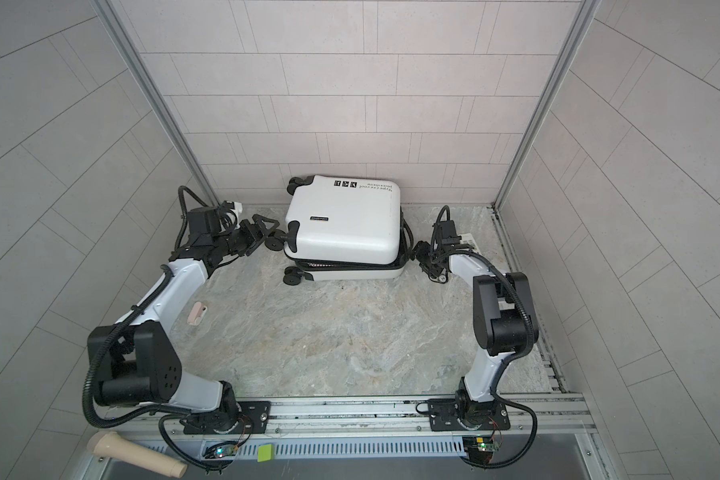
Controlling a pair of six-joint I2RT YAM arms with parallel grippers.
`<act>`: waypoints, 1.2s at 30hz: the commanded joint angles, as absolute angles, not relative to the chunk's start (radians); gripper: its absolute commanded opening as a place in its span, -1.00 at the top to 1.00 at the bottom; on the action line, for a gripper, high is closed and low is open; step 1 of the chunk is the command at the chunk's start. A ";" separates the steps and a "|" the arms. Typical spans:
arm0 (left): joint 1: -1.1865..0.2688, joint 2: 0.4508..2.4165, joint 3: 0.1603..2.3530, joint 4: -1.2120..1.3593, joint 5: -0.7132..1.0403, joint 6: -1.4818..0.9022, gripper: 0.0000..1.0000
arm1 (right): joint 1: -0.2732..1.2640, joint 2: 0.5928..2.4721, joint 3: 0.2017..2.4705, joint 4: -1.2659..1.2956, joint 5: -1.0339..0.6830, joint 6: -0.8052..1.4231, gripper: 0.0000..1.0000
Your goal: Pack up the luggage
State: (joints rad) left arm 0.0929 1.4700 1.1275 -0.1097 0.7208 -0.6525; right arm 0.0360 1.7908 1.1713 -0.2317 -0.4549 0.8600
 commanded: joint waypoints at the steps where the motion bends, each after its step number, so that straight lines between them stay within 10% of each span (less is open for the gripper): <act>1: 0.093 1.473 1.119 -0.073 0.725 -0.601 -0.83 | 0.028 1.833 1.233 -0.161 -0.486 0.917 -0.41; 20: 0.043 1.607 1.157 -0.087 0.723 -0.597 -0.77 | 0.031 2.062 1.485 -0.221 -0.512 0.914 -0.19; 30: 0.030 1.515 1.042 -0.061 0.735 -0.611 0.20 | 0.029 2.145 1.590 -0.262 -0.537 0.879 0.17; 36: 0.001 1.431 0.979 -0.076 0.731 -0.615 0.36 | 0.026 2.210 1.709 -0.328 -0.568 0.835 0.34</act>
